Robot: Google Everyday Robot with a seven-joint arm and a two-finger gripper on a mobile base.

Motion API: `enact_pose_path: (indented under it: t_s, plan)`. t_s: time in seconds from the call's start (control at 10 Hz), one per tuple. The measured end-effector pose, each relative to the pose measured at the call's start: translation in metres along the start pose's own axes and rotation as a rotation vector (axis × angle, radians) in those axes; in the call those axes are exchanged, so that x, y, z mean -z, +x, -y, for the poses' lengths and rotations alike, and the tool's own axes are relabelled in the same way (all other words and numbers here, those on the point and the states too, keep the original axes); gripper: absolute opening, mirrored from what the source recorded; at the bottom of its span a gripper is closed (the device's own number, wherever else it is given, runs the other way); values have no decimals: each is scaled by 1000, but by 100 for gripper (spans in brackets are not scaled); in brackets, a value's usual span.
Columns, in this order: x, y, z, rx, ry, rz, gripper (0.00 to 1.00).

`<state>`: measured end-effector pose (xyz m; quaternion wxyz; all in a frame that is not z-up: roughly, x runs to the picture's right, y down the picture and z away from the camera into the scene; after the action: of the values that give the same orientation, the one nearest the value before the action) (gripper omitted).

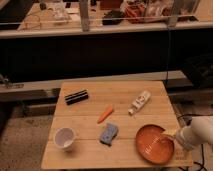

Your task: Pick up the ceramic bowl

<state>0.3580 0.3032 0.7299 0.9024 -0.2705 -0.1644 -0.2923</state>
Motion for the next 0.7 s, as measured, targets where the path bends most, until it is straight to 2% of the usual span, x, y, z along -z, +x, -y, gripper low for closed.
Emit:
enact_pose_path:
  t_s: [0.4, 0.7]
  plan:
    - [-4, 5, 0, -49, 38, -3, 80]
    - [-8, 4, 1, -49, 30, -6, 80]
